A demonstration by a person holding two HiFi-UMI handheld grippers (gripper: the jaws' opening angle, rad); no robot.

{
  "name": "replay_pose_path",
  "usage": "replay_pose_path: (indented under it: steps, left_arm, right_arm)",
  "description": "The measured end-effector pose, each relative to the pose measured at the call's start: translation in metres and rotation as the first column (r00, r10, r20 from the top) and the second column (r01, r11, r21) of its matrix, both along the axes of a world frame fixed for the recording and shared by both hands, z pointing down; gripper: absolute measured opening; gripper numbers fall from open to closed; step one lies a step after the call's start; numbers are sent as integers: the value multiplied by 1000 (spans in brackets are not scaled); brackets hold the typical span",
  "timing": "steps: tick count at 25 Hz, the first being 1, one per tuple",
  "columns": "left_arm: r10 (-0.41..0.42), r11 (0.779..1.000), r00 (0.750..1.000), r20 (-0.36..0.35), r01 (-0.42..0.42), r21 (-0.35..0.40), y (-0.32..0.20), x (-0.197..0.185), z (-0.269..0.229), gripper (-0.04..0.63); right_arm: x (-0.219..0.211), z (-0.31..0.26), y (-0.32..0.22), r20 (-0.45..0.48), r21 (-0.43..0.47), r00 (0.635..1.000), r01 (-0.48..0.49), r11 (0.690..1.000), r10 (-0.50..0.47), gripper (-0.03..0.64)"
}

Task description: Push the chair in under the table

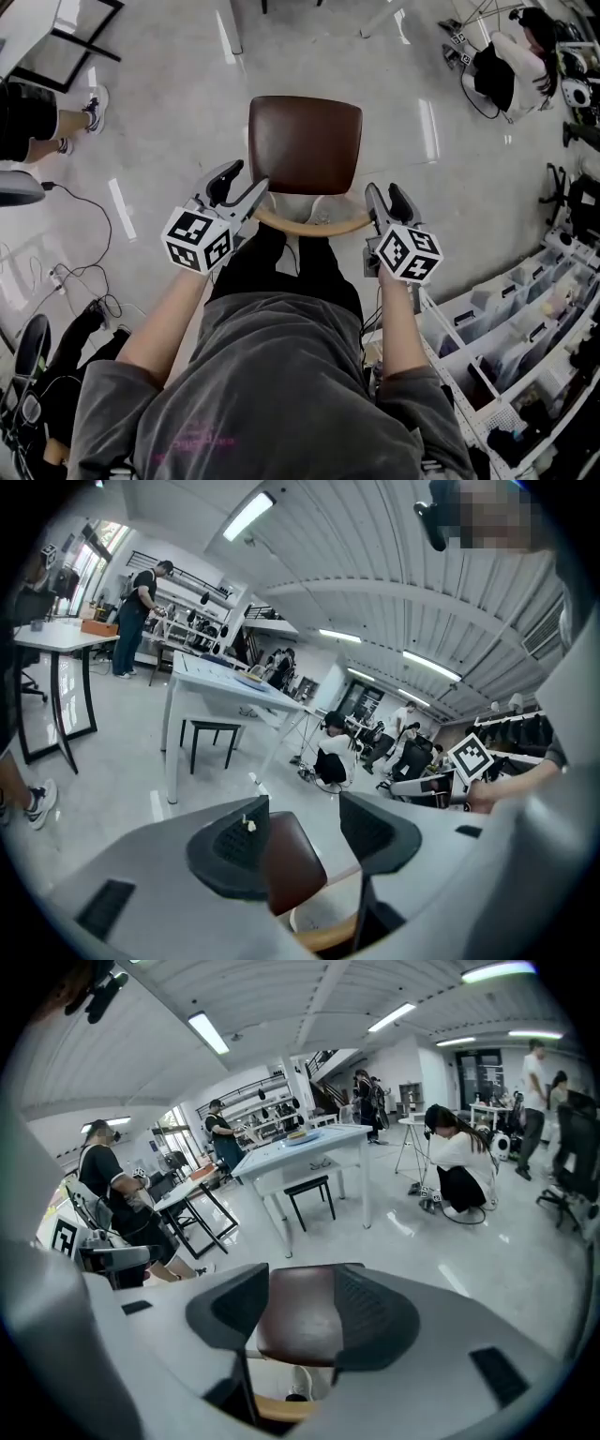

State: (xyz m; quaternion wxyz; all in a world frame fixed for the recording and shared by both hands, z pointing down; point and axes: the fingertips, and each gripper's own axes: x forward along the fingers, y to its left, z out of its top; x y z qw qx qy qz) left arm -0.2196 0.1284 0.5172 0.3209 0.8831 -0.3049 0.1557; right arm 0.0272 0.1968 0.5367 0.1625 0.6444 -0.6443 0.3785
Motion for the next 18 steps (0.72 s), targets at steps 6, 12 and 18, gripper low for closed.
replay_pose_path:
  steps: [6,12,18]
  left_arm:
    - [-3,996,997,77,10,-87,12,-12,51,232]
    - [-13,987,990,142,35,-159,30,-18,89,233]
    - [-40,971,978,204,86,-225,46,-25,123,238]
  right_arm:
    - [16,49,19,-37,-109,999,-38,993,34,202]
    - [36,86,45,-51,-202,998,-55,978,45,202]
    - [52,126,71,-64,-297,995,-86,951,70,202]
